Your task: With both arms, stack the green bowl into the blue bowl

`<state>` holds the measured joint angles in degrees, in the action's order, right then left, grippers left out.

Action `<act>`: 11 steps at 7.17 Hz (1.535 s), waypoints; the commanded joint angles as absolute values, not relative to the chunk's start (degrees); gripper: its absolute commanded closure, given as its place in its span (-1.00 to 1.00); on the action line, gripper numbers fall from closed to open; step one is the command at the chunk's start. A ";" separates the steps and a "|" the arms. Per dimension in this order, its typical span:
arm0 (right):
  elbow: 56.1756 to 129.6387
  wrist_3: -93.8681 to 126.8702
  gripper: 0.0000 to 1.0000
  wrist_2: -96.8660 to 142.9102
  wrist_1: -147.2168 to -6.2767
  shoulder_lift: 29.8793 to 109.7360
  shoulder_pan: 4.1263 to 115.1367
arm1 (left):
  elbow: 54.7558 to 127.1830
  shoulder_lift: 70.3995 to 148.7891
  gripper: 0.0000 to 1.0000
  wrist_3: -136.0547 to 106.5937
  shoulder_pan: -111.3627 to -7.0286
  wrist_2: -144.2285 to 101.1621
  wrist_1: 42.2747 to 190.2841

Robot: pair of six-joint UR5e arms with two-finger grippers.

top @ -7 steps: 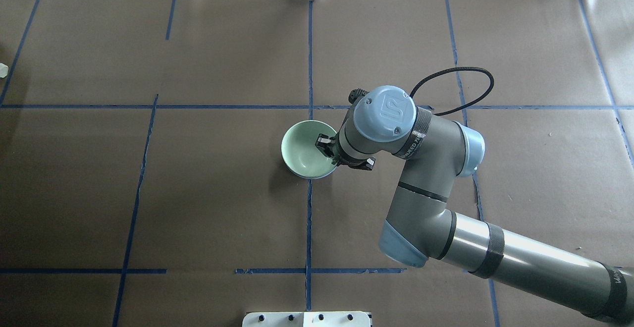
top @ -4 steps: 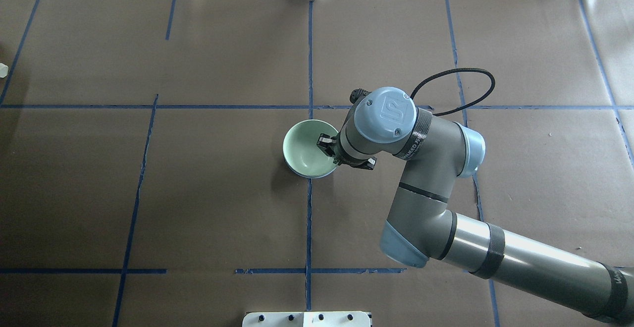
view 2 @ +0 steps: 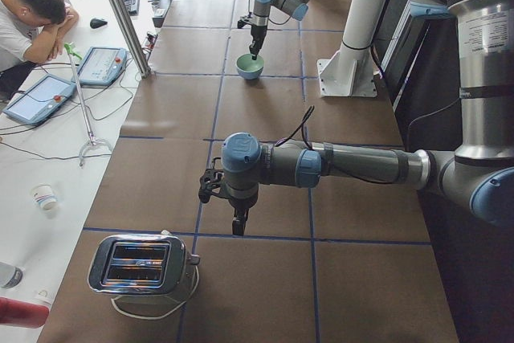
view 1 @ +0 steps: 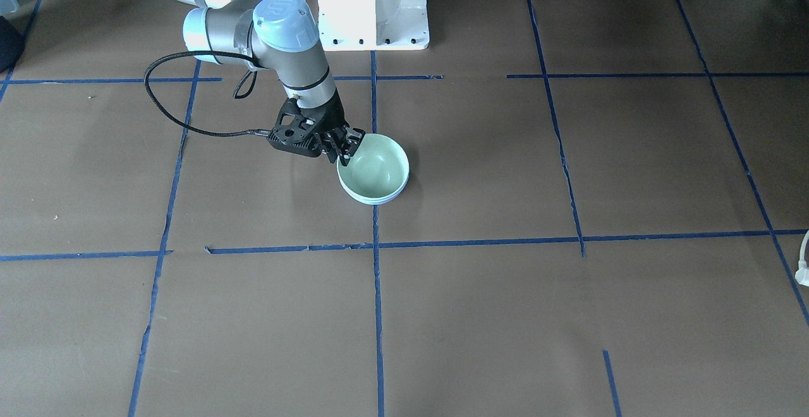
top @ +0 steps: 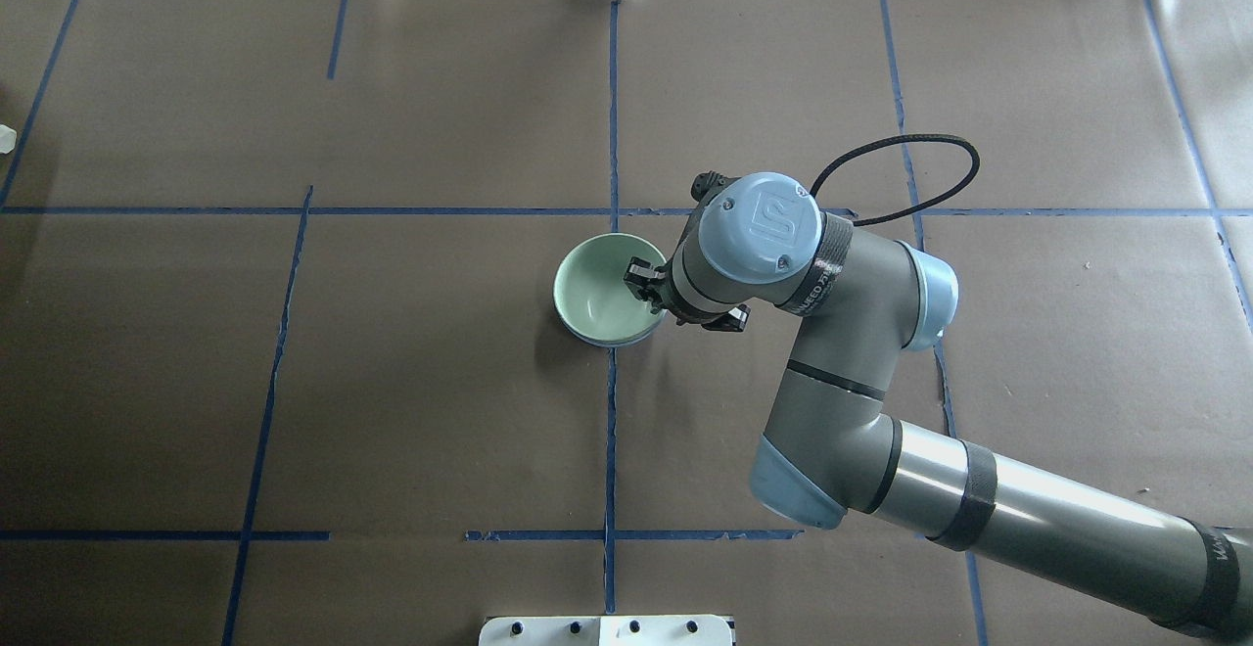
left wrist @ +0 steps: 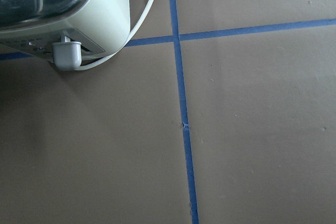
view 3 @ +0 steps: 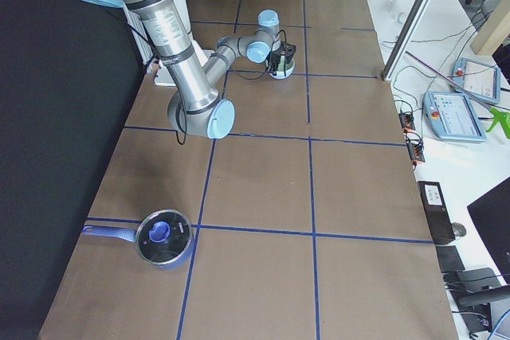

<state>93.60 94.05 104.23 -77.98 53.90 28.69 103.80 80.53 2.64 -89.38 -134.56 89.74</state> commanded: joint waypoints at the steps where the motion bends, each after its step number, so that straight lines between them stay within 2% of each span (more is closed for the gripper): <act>1: 93.95 91.51 -1.00 105.80 -78.39 53.70 30.57 | 103.45 80.68 -1.00 2.55 -89.30 -134.56 89.74; 3: 94.65 81.37 -1.00 115.44 -84.07 53.88 38.45 | 103.18 80.68 -1.00 2.55 -89.38 -134.56 89.74; 5: 97.10 57.88 -1.00 121.97 -98.45 55.71 49.16 | 103.09 81.21 -1.00 -1.47 -89.12 -134.47 89.30; 6: 99.99 42.61 -1.00 123.73 -102.27 60.07 55.57 | 103.10 81.30 -1.00 -1.41 -89.12 -134.56 88.86; 8: 101.07 14.90 -1.00 131.98 -102.66 72.54 69.72 | 102.57 81.21 -1.00 -1.15 -89.12 -136.58 88.94; 11: 100.81 -8.47 -1.00 132.63 -102.13 88.89 84.33 | 103.53 81.30 -1.00 -0.70 -89.12 -136.50 90.70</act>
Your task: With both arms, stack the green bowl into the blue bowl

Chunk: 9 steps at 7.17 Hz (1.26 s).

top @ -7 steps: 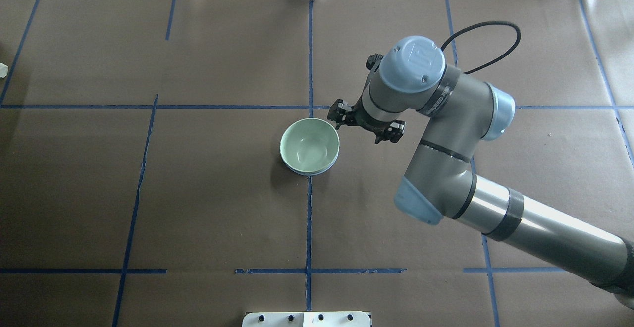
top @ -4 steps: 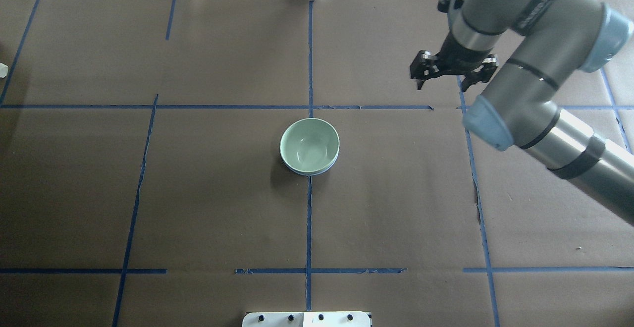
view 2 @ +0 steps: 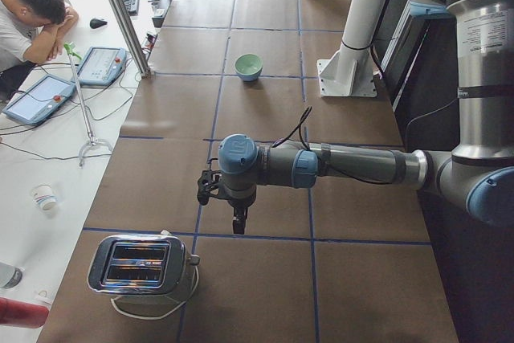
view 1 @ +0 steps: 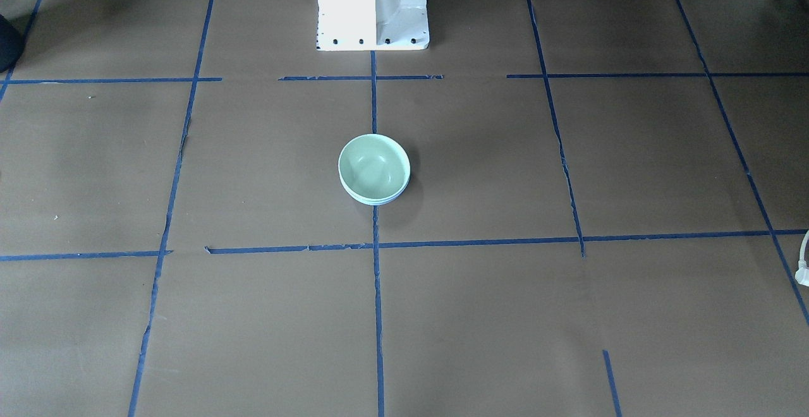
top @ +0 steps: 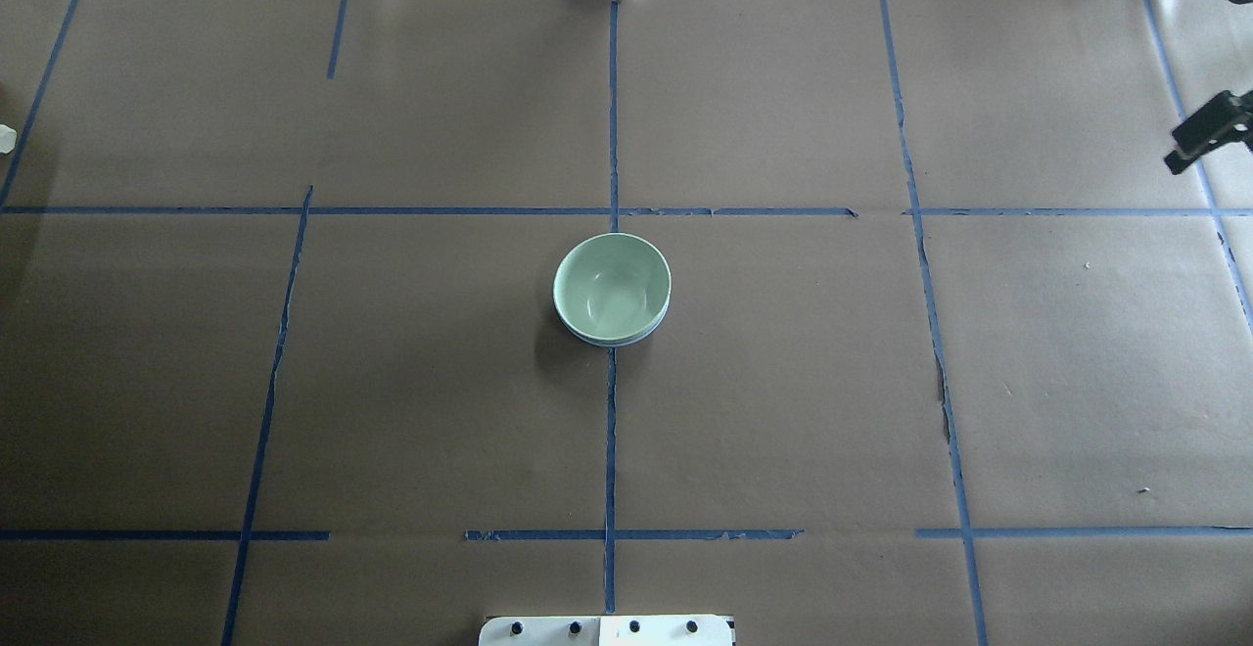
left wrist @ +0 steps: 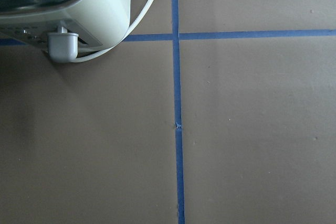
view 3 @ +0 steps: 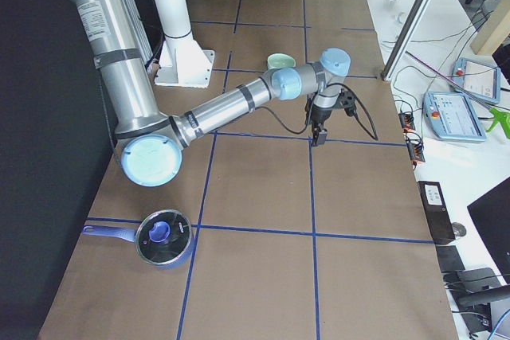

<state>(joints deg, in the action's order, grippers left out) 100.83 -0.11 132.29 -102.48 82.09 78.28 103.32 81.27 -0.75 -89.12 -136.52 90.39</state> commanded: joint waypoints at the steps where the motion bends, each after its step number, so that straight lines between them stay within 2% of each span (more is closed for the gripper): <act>1: 100.81 -13.05 -1.00 132.89 -102.13 93.64 87.33 | 103.19 81.30 -1.00 -0.79 -89.12 -136.49 90.62; 3: 100.81 -13.80 -1.00 133.07 -102.04 98.51 89.11 | 103.09 81.83 -1.00 -0.79 -89.12 -135.97 90.62; 9: 100.63 -12.04 -1.00 133.07 -101.60 98.35 89.03 | 101.34 78.84 -1.00 -0.70 -89.12 -135.79 90.53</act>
